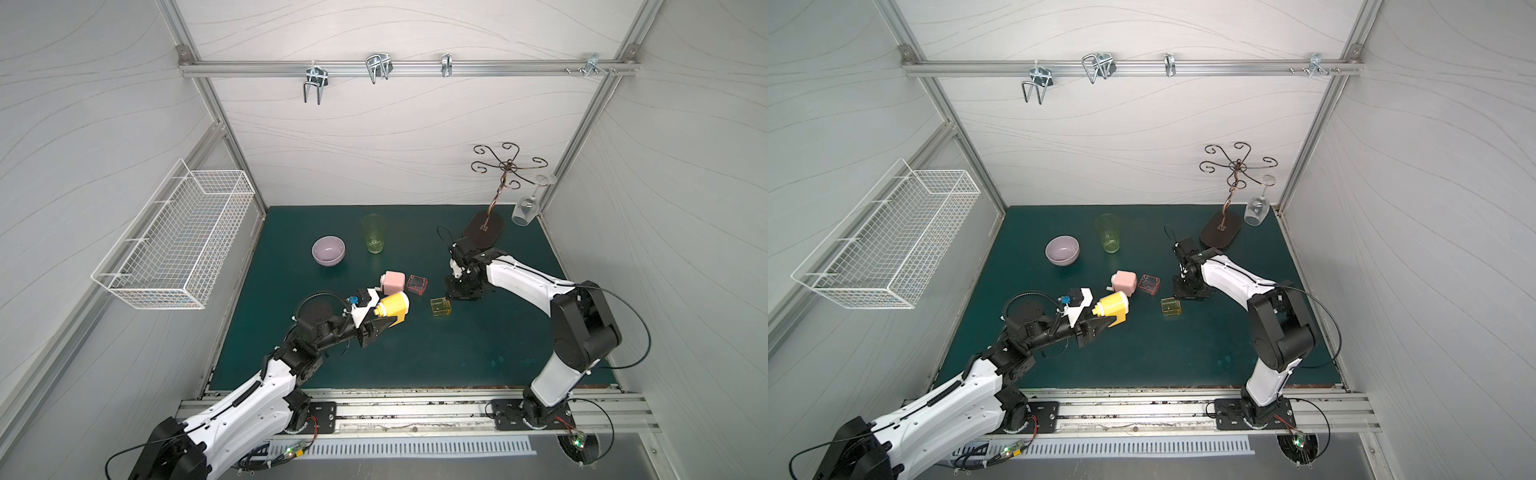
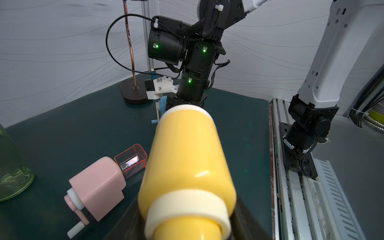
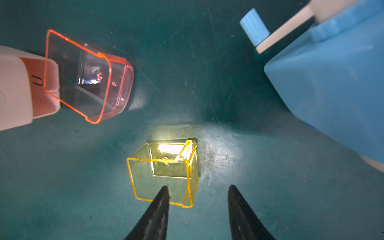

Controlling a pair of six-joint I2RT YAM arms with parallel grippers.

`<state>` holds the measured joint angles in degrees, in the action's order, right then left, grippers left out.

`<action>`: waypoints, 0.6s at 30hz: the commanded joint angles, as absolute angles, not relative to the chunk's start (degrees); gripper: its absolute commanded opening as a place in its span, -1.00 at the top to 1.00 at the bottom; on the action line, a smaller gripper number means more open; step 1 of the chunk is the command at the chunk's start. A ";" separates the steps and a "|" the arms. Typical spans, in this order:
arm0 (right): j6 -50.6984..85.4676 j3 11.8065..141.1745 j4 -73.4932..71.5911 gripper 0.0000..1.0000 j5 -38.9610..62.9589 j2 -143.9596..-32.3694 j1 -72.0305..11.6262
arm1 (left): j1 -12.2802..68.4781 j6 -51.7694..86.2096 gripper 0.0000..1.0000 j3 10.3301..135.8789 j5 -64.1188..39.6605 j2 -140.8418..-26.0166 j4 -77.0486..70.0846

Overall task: Put the tray back into the pencil sharpener
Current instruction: Pick up the container from the center of the board.

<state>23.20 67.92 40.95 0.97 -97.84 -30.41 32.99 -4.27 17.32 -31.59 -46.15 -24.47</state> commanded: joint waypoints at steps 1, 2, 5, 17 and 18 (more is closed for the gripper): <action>23.83 67.61 41.32 0.15 3.25 -99.71 -30.59 | 32.78 -4.01 1.00 19.31 -31.19 -45.78 -29.52; 23.69 67.61 41.22 0.18 3.74 -100.07 -30.58 | 32.77 -3.74 1.00 19.27 -31.03 -45.99 -30.10; 23.30 68.06 41.30 0.36 4.47 -101.26 -30.59 | 32.77 -3.22 1.00 19.05 -30.77 -46.67 -31.35; 22.90 69.31 41.49 0.71 4.97 -104.40 -30.65 | 32.72 -3.12 1.00 19.51 -31.01 -47.06 -31.36; 22.79 69.41 41.49 0.72 4.88 -104.66 -30.67 | 32.78 -3.16 1.00 19.51 -30.88 -47.02 -31.35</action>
